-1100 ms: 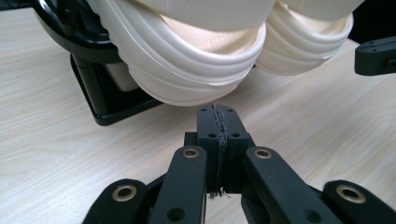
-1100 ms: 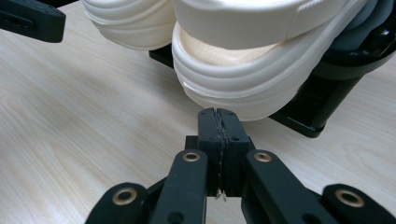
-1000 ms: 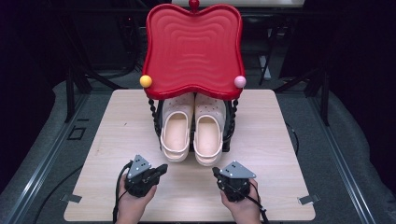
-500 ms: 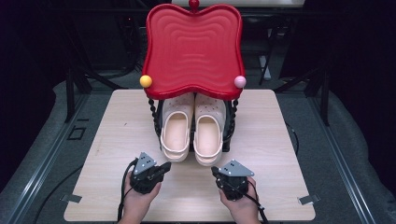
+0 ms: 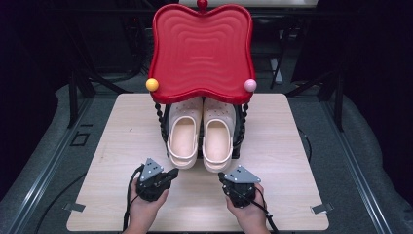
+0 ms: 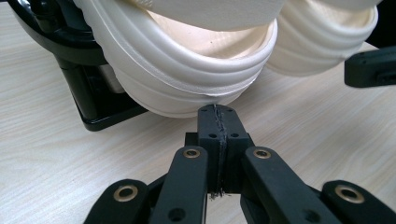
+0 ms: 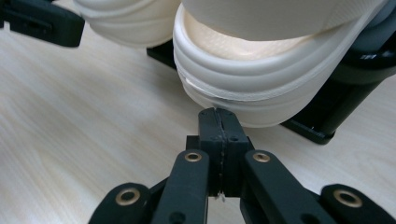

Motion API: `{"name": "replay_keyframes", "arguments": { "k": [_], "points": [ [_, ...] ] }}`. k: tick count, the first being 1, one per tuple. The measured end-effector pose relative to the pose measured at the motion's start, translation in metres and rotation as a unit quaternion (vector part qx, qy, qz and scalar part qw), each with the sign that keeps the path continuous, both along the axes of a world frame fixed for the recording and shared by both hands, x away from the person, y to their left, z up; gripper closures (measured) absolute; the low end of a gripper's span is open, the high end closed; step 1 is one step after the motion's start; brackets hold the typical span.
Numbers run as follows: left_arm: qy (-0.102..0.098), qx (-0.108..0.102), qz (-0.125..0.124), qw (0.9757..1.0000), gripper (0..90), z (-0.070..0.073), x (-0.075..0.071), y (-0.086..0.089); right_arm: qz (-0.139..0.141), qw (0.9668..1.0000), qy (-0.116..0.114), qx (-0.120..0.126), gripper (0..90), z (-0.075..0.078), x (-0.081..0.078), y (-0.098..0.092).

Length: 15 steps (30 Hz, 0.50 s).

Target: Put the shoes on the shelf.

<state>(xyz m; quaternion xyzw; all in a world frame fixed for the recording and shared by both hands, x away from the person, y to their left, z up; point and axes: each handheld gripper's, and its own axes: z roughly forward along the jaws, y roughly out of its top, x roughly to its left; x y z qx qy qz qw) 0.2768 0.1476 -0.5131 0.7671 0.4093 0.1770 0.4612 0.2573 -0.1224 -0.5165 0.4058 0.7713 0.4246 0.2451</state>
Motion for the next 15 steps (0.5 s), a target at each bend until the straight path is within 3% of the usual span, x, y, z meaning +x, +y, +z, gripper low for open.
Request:
{"name": "replay_keyframes", "arguments": {
  "k": [3, 4, 15],
  "points": [
    [0.000, -0.001, -0.003, 1.0000, 89.8, 0.002, 0.000, -0.001, -0.005, 0.9999, -0.012, 0.005, 90.0, 0.004, 0.002, 0.001],
    [-0.001, 0.000, -0.003, 1.0000, 89.8, 0.003, 0.000, -0.002, -0.001, 1.0000, -0.001, 0.000, 90.0, 0.006, 0.002, -0.001],
    [-0.004, 0.009, -0.002, 1.0000, 89.8, 0.012, 0.009, -0.005, -0.009, 0.9998, -0.009, -0.013, 90.0, 0.009, 0.010, -0.003]
  ]
}}
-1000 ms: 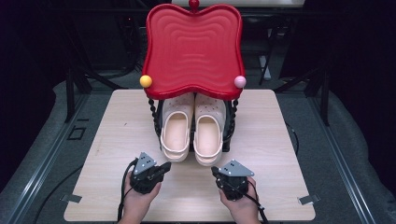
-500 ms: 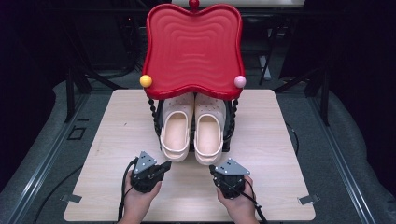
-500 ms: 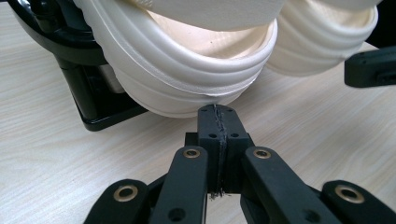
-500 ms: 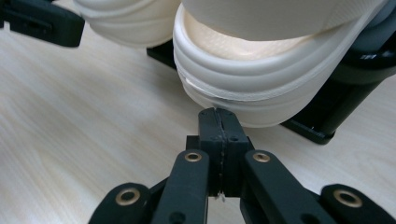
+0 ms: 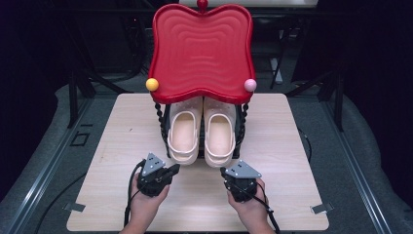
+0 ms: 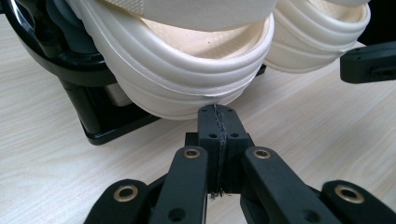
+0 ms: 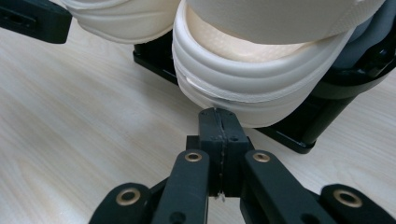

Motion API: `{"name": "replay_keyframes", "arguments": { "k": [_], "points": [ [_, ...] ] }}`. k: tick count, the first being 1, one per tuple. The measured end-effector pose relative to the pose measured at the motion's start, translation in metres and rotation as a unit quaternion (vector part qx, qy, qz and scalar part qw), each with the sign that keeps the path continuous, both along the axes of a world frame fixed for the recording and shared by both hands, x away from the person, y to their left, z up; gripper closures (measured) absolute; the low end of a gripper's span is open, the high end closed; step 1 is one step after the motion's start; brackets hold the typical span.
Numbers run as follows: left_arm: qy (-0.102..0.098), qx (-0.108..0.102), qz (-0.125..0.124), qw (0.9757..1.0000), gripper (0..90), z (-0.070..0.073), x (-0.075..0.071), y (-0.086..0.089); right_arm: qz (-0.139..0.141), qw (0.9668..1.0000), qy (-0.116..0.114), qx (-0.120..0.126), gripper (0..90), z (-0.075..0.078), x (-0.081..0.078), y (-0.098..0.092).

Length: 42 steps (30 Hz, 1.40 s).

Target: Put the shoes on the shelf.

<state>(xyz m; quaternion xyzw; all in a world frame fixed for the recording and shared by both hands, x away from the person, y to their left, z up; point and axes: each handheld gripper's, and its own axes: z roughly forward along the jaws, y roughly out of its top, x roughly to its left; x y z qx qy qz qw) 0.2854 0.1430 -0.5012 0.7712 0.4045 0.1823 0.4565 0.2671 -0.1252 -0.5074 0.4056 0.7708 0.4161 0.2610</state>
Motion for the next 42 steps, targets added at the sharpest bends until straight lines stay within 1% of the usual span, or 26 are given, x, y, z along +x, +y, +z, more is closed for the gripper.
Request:
{"name": "replay_keyframes", "arguments": {
  "k": [1, 2, 3, 4, 5, 8, 9, 12, 15, 16, 17, 18, 20, 21, 22, 23, 25, 29, 31, 32, 33, 34, 35, 37, 38, 42],
  "points": [
    [0.000, 0.003, 0.000, 1.0000, 89.8, 0.001, 0.001, -0.001, -0.003, 1.0000, -0.005, 0.003, 90.0, 0.000, 0.001, 0.000],
    [-0.001, 0.003, 0.001, 1.0000, 89.8, 0.002, 0.002, -0.001, -0.002, 1.0000, -0.001, 0.000, 90.0, 0.002, 0.002, 0.000],
    [-0.002, 0.006, 0.000, 1.0000, 89.8, 0.003, 0.004, -0.001, -0.004, 1.0000, -0.006, 0.003, 90.0, 0.001, 0.004, 0.000],
    [-0.002, 0.007, 0.001, 1.0000, 89.8, 0.004, 0.005, -0.001, -0.003, 1.0000, -0.001, -0.002, 90.0, 0.003, 0.005, 0.000],
    [-0.004, 0.006, 0.003, 1.0000, 89.8, 0.005, 0.006, -0.002, -0.007, 0.9999, -0.006, -0.005, 90.0, 0.005, 0.008, 0.000],
    [-0.005, 0.010, 0.005, 0.9999, 89.8, 0.008, 0.011, -0.002, -0.007, 0.9999, -0.004, -0.007, 90.0, 0.007, 0.011, 0.001],
    [-0.005, 0.011, 0.005, 0.9999, 89.8, 0.008, 0.012, -0.002, -0.009, 0.9999, -0.008, -0.007, 90.0, 0.008, 0.013, 0.001],
    [-0.002, 0.011, 0.008, 0.9999, 89.9, 0.010, 0.018, -0.003, -0.010, 0.9998, -0.009, -0.011, 90.0, 0.011, 0.019, 0.001],
    [0.000, 0.010, 0.012, 0.9999, 89.8, 0.013, 0.025, -0.004, -0.016, 0.9997, -0.016, -0.013, 90.0, 0.014, 0.025, 0.002],
    [-0.001, 0.012, 0.011, 0.9999, 89.8, 0.014, 0.026, -0.004, -0.016, 0.9996, -0.016, -0.017, 90.0, 0.015, 0.026, 0.002],
    [0.000, 0.013, 0.011, 0.9999, 89.8, 0.015, 0.028, -0.004, -0.015, 0.9996, -0.009, -0.022, 90.0, 0.016, 0.027, 0.001],
    [0.000, 0.014, 0.012, 0.9998, 89.8, 0.015, 0.029, -0.004, -0.017, 0.9996, -0.014, -0.019, 90.0, 0.016, 0.029, 0.001],
    [0.000, 0.013, 0.014, 0.9998, 89.9, 0.017, 0.033, -0.005, -0.022, 0.9996, -0.013, -0.015, 90.0, 0.018, 0.033, 0.000],
    [-0.002, 0.013, 0.016, 0.9998, 89.8, 0.017, 0.035, -0.005, -0.022, 0.9995, -0.016, -0.016, 90.0, 0.019, 0.035, -0.001],
    [-0.001, 0.014, 0.018, 0.9997, 89.9, 0.018, 0.036, -0.005, -0.023, 0.9995, -0.013, -0.016, 90.0, 0.020, 0.037, -0.001],
    [0.000, 0.014, 0.018, 0.9997, 89.8, 0.019, 0.038, -0.005, -0.024, 0.9994, -0.019, -0.015, 90.0, 0.020, 0.039, 0.000],
    [0.000, 0.010, 0.022, 0.9997, 89.8, 0.019, 0.041, -0.006, -0.026, 0.9994, -0.017, -0.014, 90.0, 0.021, 0.042, 0.000],
    [-0.001, 0.011, 0.025, 0.9996, 89.8, 0.022, 0.047, -0.007, -0.029, 0.9994, -0.016, -0.014, 90.0, 0.023, 0.048, 0.001],
    [-0.001, 0.009, 0.029, 0.9995, 89.8, 0.022, 0.051, -0.009, -0.030, 0.9993, -0.019, -0.012, 90.0, 0.023, 0.052, 0.003],
    [0.000, 0.013, 0.027, 0.9996, 89.9, 0.023, 0.052, -0.010, -0.029, 0.9994, -0.011, -0.017, 90.0, 0.025, 0.052, 0.003],
    [0.001, 0.010, 0.029, 0.9995, 89.8, 0.023, 0.053, -0.011, -0.032, 0.9992, -0.019, -0.010, 90.0, 0.024, 0.054, 0.004],
    [-0.001, 0.014, 0.029, 0.9995, 89.9, 0.023, 0.054, -0.012, -0.032, 0.9993, -0.019, -0.009, 90.0, 0.024, 0.055, 0.005],
    [-0.001, 0.015, 0.029, 0.9995, 89.9, 0.023, 0.055, -0.012, -0.030, 0.9994, -0.009, -0.012, 90.0, 0.026, 0.056, 0.005],
    [0.001, 0.016, 0.031, 0.9994, 89.9, 0.022, 0.058, -0.014, -0.032, 0.9993, -0.020, -0.006, 90.0, 0.024, 0.058, 0.007],
    [0.001, 0.015, 0.032, 0.9994, 89.9, 0.021, 0.058, -0.014, -0.032, 0.9994, -0.014, -0.009, 90.0, 0.024, 0.060, 0.007],
    [0.005, 0.017, 0.033, 0.9993, 89.9, 0.020, 0.062, -0.017, -0.034, 0.9993, -0.015, -0.008, 90.0, 0.021, 0.064, 0.009]
  ]
}}
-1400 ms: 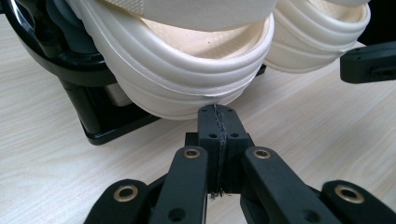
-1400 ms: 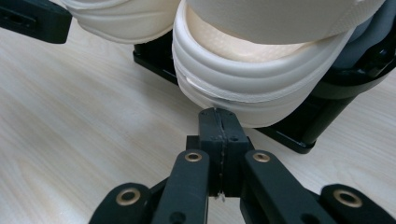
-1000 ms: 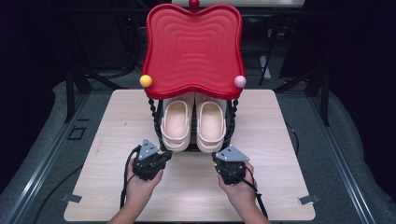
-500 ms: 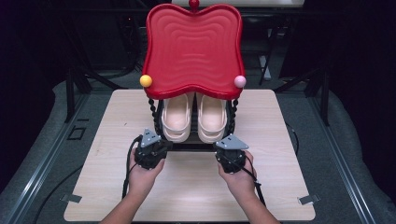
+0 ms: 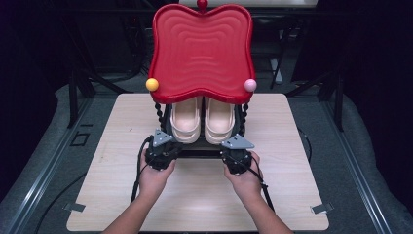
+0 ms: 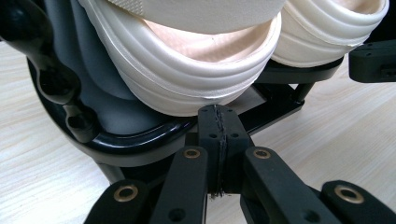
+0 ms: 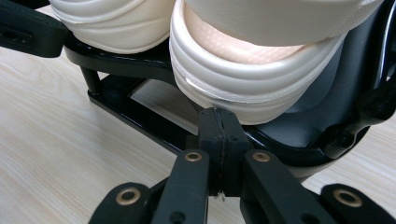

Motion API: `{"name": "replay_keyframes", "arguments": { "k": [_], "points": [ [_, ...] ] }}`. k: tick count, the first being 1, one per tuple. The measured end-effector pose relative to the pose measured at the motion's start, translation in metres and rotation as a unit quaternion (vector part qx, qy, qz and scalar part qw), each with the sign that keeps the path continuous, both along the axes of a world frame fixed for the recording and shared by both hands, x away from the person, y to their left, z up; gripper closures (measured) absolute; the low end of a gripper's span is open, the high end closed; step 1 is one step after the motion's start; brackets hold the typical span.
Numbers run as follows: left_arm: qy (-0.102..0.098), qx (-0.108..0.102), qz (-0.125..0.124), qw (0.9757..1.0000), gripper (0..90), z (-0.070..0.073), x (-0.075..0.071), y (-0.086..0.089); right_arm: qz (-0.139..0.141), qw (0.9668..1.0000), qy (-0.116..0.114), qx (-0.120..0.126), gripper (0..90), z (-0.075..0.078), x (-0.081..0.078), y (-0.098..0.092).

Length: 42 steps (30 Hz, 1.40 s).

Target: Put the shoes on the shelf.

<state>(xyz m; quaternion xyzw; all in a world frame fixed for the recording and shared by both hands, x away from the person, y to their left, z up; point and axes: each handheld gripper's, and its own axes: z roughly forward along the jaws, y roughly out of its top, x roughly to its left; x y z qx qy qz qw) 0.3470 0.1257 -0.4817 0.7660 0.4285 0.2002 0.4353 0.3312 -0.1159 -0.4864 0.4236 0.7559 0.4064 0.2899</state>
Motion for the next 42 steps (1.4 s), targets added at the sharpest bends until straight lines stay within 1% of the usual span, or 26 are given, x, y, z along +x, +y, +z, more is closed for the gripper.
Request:
{"name": "replay_keyframes", "arguments": {
  "k": [3, 4, 5, 6, 8, 9, 12, 15, 16, 17, 19, 20, 21, 22, 24, 27, 28, 29, 31, 35, 37, 38, 39, 41, 42],
  "points": [
    [0.000, 0.000, 0.002, 1.0000, 89.9, -0.001, 0.002, -0.002, -0.001, 1.0000, 0.001, 0.000, 90.0, -0.001, 0.002, 0.001],
    [0.001, 0.001, 0.002, 1.0000, 89.9, -0.001, 0.002, -0.002, -0.002, 1.0000, 0.008, -0.004, 90.0, -0.001, 0.003, 0.001],
    [0.000, -0.001, 0.002, 1.0000, 89.9, -0.001, 0.003, -0.002, -0.002, 1.0000, 0.008, -0.003, 90.0, -0.001, 0.003, 0.001],
    [0.000, -0.001, 0.003, 1.0000, 89.8, -0.001, 0.004, -0.003, -0.004, 1.0000, 0.002, 0.001, 90.0, -0.002, 0.005, 0.002],
    [0.001, 0.000, 0.004, 1.0000, 89.8, -0.002, 0.006, -0.003, -0.006, 1.0000, 0.006, 0.001, 90.0, -0.001, 0.007, 0.002],
    [0.003, 0.002, 0.005, 1.0000, 89.9, -0.002, 0.007, -0.004, -0.005, 1.0000, 0.004, -0.001, 90.0, -0.001, 0.008, 0.002],
    [0.003, -0.004, 0.007, 1.0000, 89.9, -0.004, 0.008, -0.004, -0.007, 1.0000, 0.005, 0.001, 90.0, -0.001, 0.011, 0.004],
    [0.005, -0.008, 0.008, 0.9999, 89.9, -0.004, 0.011, -0.004, -0.002, 1.0000, 0.007, 0.005, 90.0, -0.001, 0.013, 0.007],
    [0.005, -0.009, 0.008, 0.9999, 89.9, -0.004, 0.011, -0.005, -0.001, 0.9999, 0.015, -0.001, 89.9, 0.000, 0.013, 0.008],
    [0.006, -0.008, 0.009, 0.9999, 89.9, -0.004, 0.011, -0.006, -0.002, 1.0000, 0.005, 0.003, 89.9, -0.001, 0.014, 0.010],
    [0.006, -0.005, 0.011, 0.9999, 89.8, -0.005, 0.012, -0.006, -0.004, 1.0000, 0.007, 0.001, 89.9, -0.002, 0.015, 0.012],
    [0.008, -0.006, 0.012, 0.9999, 89.9, -0.005, 0.013, -0.005, -0.003, 0.9998, 0.018, -0.002, 89.9, -0.001, 0.014, 0.011],
    [0.008, -0.007, 0.013, 0.9999, 89.9, -0.005, 0.014, -0.005, -0.002, 1.0000, 0.009, 0.001, 89.9, -0.003, 0.016, 0.012],
    [0.009, -0.004, 0.013, 0.9999, 89.9, -0.005, 0.014, -0.005, -0.004, 0.9999, 0.009, 0.000, 89.9, -0.003, 0.017, 0.013],
    [0.008, -0.004, 0.015, 0.9999, 89.9, -0.006, 0.015, -0.005, -0.003, 0.9999, 0.011, -0.003, 89.9, -0.004, 0.017, 0.013],
    [0.011, -0.003, 0.015, 0.9998, 89.9, -0.007, 0.016, -0.005, -0.004, 0.9999, 0.014, -0.001, 89.9, -0.005, 0.018, 0.014],
    [0.011, -0.002, 0.014, 0.9998, 89.8, -0.008, 0.017, -0.006, -0.002, 0.9998, 0.021, -0.006, 89.9, -0.004, 0.017, 0.013],
    [0.011, -0.004, 0.015, 0.9998, 89.8, -0.008, 0.017, -0.006, -0.005, 0.9999, 0.012, -0.003, 89.9, -0.005, 0.018, 0.014],
    [0.010, -0.004, 0.017, 0.9998, 89.8, -0.009, 0.017, -0.007, -0.007, 0.9999, 0.011, -0.002, 89.9, -0.006, 0.019, 0.014],
    [0.011, -0.004, 0.015, 0.9998, 89.8, -0.009, 0.018, -0.007, -0.008, 0.9999, 0.014, -0.001, 89.8, -0.006, 0.020, 0.013],
    [0.008, -0.004, 0.016, 0.9998, 89.8, -0.010, 0.017, -0.007, -0.006, 0.9999, 0.015, 0.001, 88.7, -0.006, 0.020, 0.012],
    [0.008, -0.002, 0.014, 0.9999, 89.7, -0.010, 0.017, -0.007, -0.004, 0.9997, 0.024, 0.001, 87.8, -0.005, 0.019, 0.012],
    [0.007, -0.002, 0.013, 0.9999, 89.7, -0.010, 0.017, -0.006, -0.005, 0.9999, 0.013, 0.005, 86.7, -0.007, 0.019, 0.012],
    [0.004, -0.008, 0.015, 0.9999, 89.1, -0.010, 0.015, -0.005, -0.008, 0.9999, 0.009, 0.006, 86.6, -0.007, 0.016, 0.011],
    [0.003, -0.007, 0.013, 0.9999, 88.6, -0.009, 0.014, -0.004, -0.008, 0.9999, 0.007, 0.009, 86.4, -0.007, 0.015, 0.009]
  ]
}}
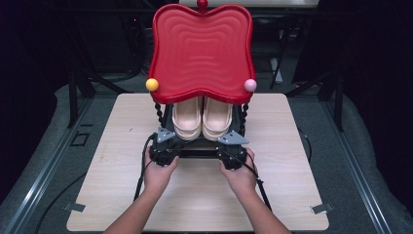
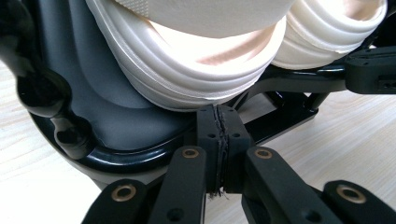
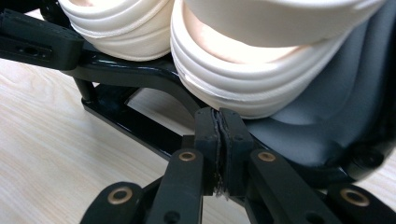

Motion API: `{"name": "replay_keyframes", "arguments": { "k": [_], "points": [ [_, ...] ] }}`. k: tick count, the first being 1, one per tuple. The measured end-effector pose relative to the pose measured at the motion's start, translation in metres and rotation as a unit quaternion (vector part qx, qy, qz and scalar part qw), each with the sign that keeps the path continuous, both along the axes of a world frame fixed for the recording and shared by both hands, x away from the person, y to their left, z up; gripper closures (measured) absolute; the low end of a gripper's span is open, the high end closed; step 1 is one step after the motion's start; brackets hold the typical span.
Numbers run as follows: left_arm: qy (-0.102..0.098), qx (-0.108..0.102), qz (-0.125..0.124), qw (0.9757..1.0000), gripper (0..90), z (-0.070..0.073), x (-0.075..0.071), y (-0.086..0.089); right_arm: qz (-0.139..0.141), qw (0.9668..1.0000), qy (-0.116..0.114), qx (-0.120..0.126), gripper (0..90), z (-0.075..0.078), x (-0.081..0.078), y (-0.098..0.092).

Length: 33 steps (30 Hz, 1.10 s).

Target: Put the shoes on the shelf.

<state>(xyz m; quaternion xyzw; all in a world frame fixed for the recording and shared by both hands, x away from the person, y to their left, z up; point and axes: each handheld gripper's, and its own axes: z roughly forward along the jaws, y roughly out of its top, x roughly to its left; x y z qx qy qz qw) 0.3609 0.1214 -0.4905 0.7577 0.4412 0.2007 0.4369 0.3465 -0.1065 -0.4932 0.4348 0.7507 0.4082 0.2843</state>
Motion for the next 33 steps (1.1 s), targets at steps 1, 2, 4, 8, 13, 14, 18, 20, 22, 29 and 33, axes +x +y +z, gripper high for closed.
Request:
{"name": "replay_keyframes", "arguments": {
  "k": [1, 2, 4, 8, 13, 14, 18, 20, 22, 29, 33],
  "points": [
    [-0.002, -0.004, -0.001, 1.0000, 88.3, 0.001, -0.002, 0.001, 0.001, 1.0000, 0.001, 0.002, 86.2, 0.001, -0.002, -0.002],
    [-0.003, -0.006, -0.001, 1.0000, 88.2, 0.002, -0.003, 0.002, 0.000, 1.0000, 0.003, 0.005, 85.9, 0.002, -0.005, -0.004],
    [-0.006, -0.013, -0.004, 0.9999, 87.4, 0.004, -0.005, 0.005, 0.003, 1.0000, 0.002, 0.005, 84.5, 0.003, -0.008, -0.008],
    [-0.012, -0.015, -0.005, 0.9998, 84.8, 0.007, -0.009, 0.009, 0.002, 1.0000, -0.007, 0.004, 80.0, 0.006, -0.014, -0.014],
    [-0.015, -0.018, -0.008, 0.9997, 78.2, 0.010, -0.015, 0.016, 0.009, 0.9999, -0.010, 0.010, 72.3, 0.010, -0.021, -0.018],
    [-0.016, -0.022, -0.008, 0.9996, 75.1, 0.010, -0.016, 0.017, 0.013, 0.9999, -0.009, 0.006, 70.8, 0.011, -0.023, -0.020],
    [-0.022, -0.020, -0.008, 0.9995, 66.7, 0.013, -0.022, 0.022, 0.015, 0.9998, -0.014, 0.006, 65.9, 0.010, -0.027, -0.022],
    [-0.027, -0.021, -0.006, 0.9994, 61.4, 0.013, -0.025, 0.025, 0.018, 0.9998, -0.009, 0.006, 62.6, 0.010, -0.030, -0.026],
    [-0.029, -0.024, -0.008, 0.9992, 57.7, 0.013, -0.028, 0.029, 0.018, 0.9998, -0.008, 0.005, 59.6, 0.010, -0.032, -0.029],
    [-0.033, -0.038, -0.008, 0.9987, 47.7, 0.007, -0.041, 0.045, 0.018, 0.9998, -0.002, 0.005, 52.2, 0.002, -0.045, -0.042],
    [-0.032, -0.039, -0.009, 0.9987, 47.1, 0.002, -0.053, 0.056, 0.012, 0.9998, -0.006, 0.013, 50.3, -0.006, -0.054, -0.050]
  ]
}}
